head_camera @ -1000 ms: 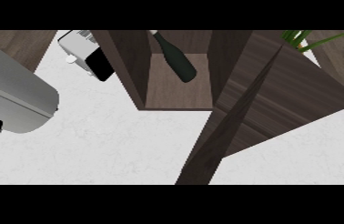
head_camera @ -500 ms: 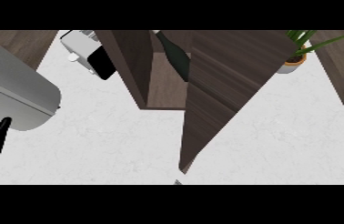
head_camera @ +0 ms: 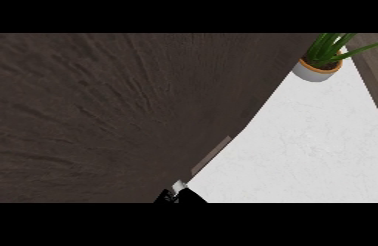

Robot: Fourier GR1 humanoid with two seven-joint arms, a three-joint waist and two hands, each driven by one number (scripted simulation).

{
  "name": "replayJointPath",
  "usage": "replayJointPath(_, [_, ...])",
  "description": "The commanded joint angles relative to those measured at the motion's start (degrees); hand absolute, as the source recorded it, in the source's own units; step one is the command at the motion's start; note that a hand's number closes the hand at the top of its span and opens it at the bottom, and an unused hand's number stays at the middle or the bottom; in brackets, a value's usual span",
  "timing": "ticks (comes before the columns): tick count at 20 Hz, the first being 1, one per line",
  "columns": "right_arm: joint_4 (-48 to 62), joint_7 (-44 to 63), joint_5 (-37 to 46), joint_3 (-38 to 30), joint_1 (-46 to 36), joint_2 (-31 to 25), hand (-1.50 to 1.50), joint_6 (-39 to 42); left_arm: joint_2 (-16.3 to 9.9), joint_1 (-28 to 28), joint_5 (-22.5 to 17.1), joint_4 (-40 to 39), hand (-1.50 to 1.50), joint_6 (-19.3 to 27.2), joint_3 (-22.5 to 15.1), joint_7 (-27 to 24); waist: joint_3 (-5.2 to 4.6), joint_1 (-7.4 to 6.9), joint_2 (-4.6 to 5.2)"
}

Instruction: Pick up the wine, place it into the cabinet and close the cabinet

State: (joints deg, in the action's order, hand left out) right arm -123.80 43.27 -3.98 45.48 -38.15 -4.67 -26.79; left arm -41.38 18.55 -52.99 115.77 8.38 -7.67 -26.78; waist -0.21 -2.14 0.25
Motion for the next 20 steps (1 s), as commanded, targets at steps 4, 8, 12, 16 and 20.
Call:
replayJointPath(4, [20.2, -4.8, -8.3, -8.4, -21.3, 4.6, 1.50, -4.7, 1.5, -1.4, 0.9, 2.2, -1.50, 3.2, -0.7, 3.3, 0.13, -0.14, -0.07])
replayJointPath(8, [30.4, -8.9, -9.9, -16.1, -27.0, 4.6, 1.50, 1.6, 2.5, 0.0, 2.1, 0.9, -1.50, 0.8, 0.3, 1.5, 0.15, 0.23, -0.01])
replayJointPath(12, [41.2, -11.8, -5.7, -17.2, -33.3, 4.7, 1.50, 3.8, 2.9, 1.3, 1.4, -1.3, -1.50, -2.7, 1.9, 1.0, 0.09, 0.22, -0.08])
replayJointPath(16, [48.6, -18.8, -6.8, -21.0, -30.9, 4.6, 1.50, 7.3, 4.3, -0.6, 2.6, 0.0, -1.50, 0.3, 2.4, 2.9, 0.18, 0.98, 0.00])
replayJointPath(20, [57.2, -21.5, -9.5, -22.5, -35.0, 4.7, 1.50, 7.6, 3.5, -3.1, 2.3, 2.8, -1.50, 3.1, 3.8, 7.5, 0.18, 0.59, 0.05])
